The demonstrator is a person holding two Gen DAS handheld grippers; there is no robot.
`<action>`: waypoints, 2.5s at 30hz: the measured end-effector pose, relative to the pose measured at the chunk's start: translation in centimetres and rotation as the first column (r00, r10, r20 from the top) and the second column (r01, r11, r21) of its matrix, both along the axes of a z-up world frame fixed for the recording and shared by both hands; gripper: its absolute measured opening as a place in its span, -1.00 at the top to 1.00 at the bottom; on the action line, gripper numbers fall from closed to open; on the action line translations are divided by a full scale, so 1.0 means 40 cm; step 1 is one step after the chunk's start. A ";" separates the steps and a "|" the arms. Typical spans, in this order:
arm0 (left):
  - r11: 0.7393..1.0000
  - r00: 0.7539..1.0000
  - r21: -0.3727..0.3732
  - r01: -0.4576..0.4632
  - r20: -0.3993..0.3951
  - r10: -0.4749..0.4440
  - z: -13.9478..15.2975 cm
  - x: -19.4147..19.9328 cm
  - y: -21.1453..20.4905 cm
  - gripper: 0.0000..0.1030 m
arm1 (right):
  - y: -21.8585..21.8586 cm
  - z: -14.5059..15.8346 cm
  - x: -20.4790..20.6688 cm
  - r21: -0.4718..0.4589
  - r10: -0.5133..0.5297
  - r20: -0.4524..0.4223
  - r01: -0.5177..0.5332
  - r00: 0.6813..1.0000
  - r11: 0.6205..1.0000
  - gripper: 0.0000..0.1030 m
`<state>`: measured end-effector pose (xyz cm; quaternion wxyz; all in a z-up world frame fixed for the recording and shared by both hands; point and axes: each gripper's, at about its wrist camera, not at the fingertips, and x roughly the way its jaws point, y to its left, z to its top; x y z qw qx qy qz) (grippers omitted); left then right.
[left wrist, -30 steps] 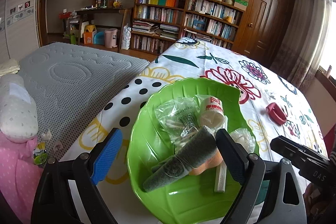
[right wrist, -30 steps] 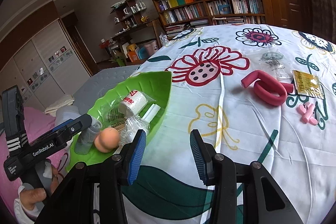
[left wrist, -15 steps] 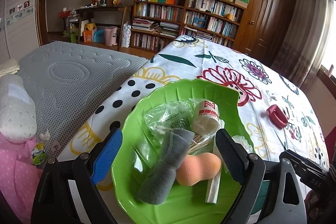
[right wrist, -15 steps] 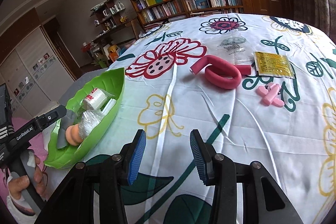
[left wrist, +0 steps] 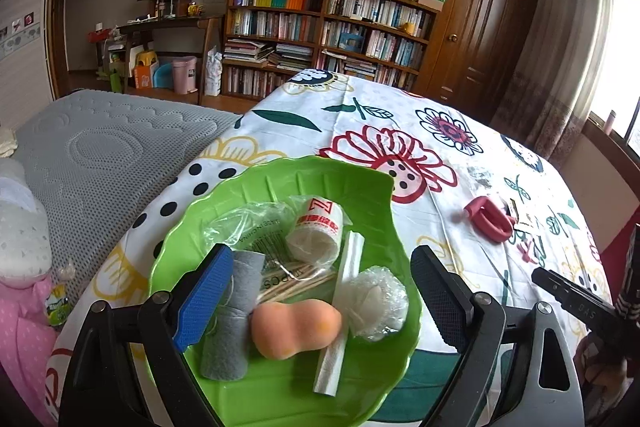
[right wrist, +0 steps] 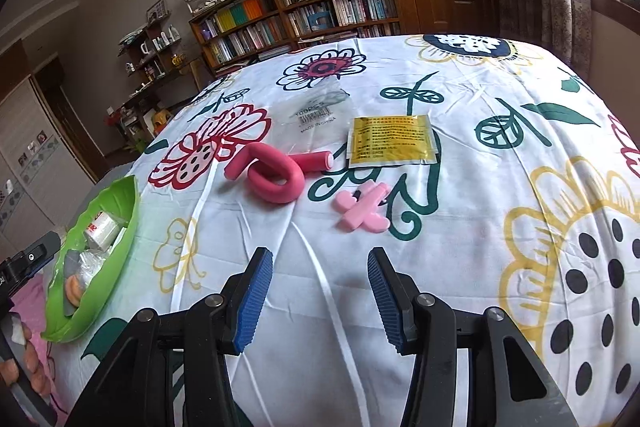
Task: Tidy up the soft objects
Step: 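Move the right tool to the small pink foam piece and close on it, then grasp the pink foam curler tube with the left tool while the right tool holds the pink piece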
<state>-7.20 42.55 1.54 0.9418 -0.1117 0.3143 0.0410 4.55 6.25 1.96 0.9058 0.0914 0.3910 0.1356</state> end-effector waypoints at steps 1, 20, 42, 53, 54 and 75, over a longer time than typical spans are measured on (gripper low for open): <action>1.000 1.000 0.001 0.010 0.000 -0.010 0.002 0.004 -0.011 -0.77 | -0.005 -0.002 0.007 -0.013 -0.007 0.000 0.007 1.000 1.000 -0.03; 0.990 0.990 0.018 0.141 -0.017 -0.141 0.007 0.059 -0.157 -0.77 | 0.022 -0.017 0.124 -0.195 0.028 -0.010 -0.030 1.000 0.980 -0.23; 0.971 0.972 0.056 0.233 -0.053 -0.230 0.007 0.114 -0.274 -0.77 | -0.045 -0.006 0.098 -0.170 0.009 -0.003 -0.010 1.000 0.985 0.29; 0.942 0.946 0.101 0.319 -0.092 -0.310 -0.013 0.198 -0.386 -0.77 | -0.108 0.016 0.043 -0.083 -0.023 0.029 0.025 0.999 0.996 0.29; 0.939 0.943 0.108 0.327 -0.100 -0.317 -0.019 0.213 -0.398 -0.77 | -0.112 0.017 0.041 -0.077 -0.026 0.033 0.028 0.999 0.997 0.29; 0.922 0.914 0.101 0.373 -0.213 -0.347 -0.130 0.426 -0.489 -0.77 | -0.122 0.002 0.039 -0.016 -0.018 0.028 0.018 0.999 1.000 0.29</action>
